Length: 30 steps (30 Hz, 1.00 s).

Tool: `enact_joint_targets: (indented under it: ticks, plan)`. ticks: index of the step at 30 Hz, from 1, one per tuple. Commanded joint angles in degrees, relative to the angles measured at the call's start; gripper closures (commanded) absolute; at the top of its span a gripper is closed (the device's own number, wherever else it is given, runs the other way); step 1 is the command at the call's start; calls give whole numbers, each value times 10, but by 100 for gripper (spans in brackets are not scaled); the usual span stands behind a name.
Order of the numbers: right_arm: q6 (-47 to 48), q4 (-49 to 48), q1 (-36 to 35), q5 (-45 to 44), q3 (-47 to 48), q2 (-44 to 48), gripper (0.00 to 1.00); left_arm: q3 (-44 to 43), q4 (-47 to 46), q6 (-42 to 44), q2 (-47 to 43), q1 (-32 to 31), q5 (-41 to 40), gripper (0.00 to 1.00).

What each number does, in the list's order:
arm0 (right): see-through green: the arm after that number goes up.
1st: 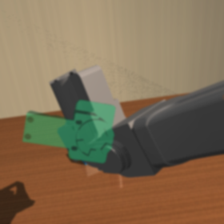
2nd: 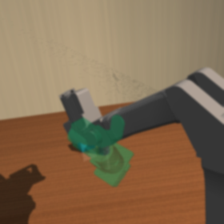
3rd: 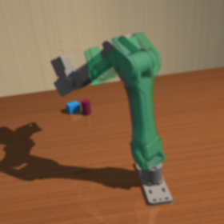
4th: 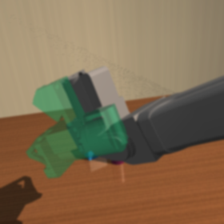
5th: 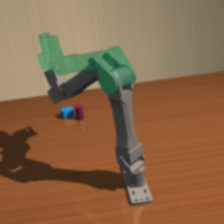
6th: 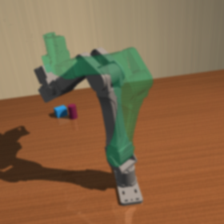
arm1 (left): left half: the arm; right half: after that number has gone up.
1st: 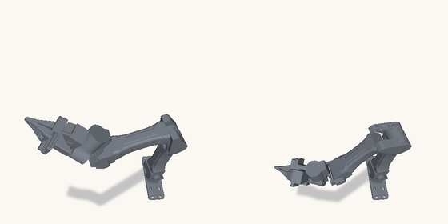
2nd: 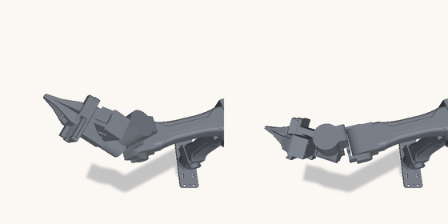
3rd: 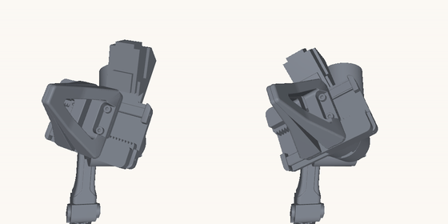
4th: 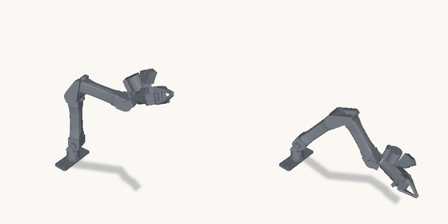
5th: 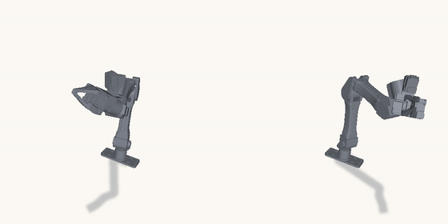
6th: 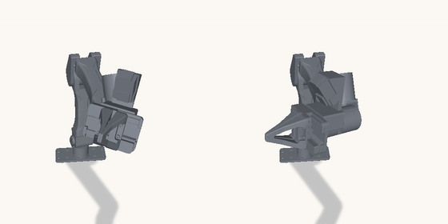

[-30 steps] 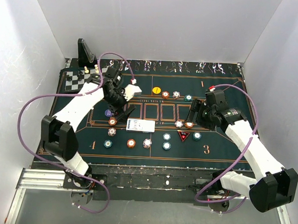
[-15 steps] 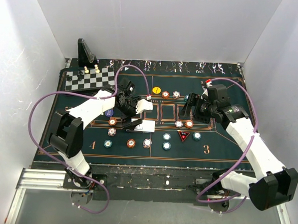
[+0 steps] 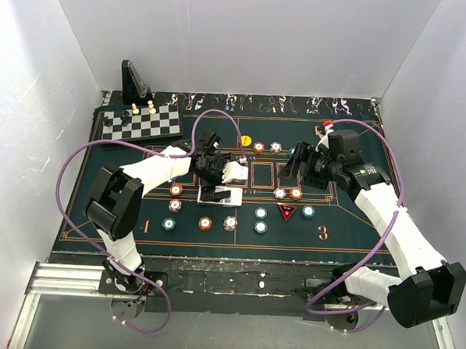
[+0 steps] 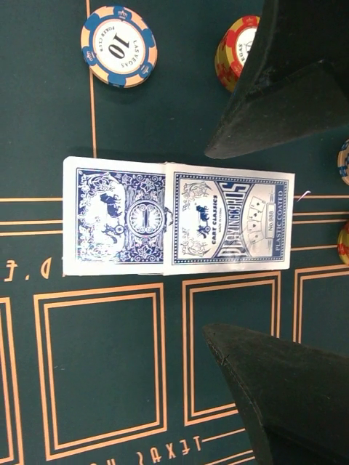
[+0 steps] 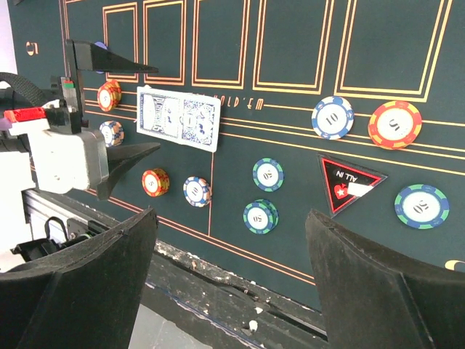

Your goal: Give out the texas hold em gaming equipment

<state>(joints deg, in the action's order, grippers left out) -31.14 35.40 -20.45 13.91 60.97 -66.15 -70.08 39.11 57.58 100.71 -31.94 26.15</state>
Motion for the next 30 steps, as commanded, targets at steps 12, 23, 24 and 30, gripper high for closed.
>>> enact_joint_targets:
  ticks: [12,23,24,30]
  plan:
    - [29,-24,26,38,20,14,10,22,-12,54,22,-19,0,2]
    - [27,-33,30,51,13,14,10,35,-32,30,33,-19,-29,2]
    - [27,-33,30,52,13,13,10,38,-38,31,33,-18,-35,2]
    - [27,-37,30,54,11,14,10,48,-47,31,44,-18,-66,2]
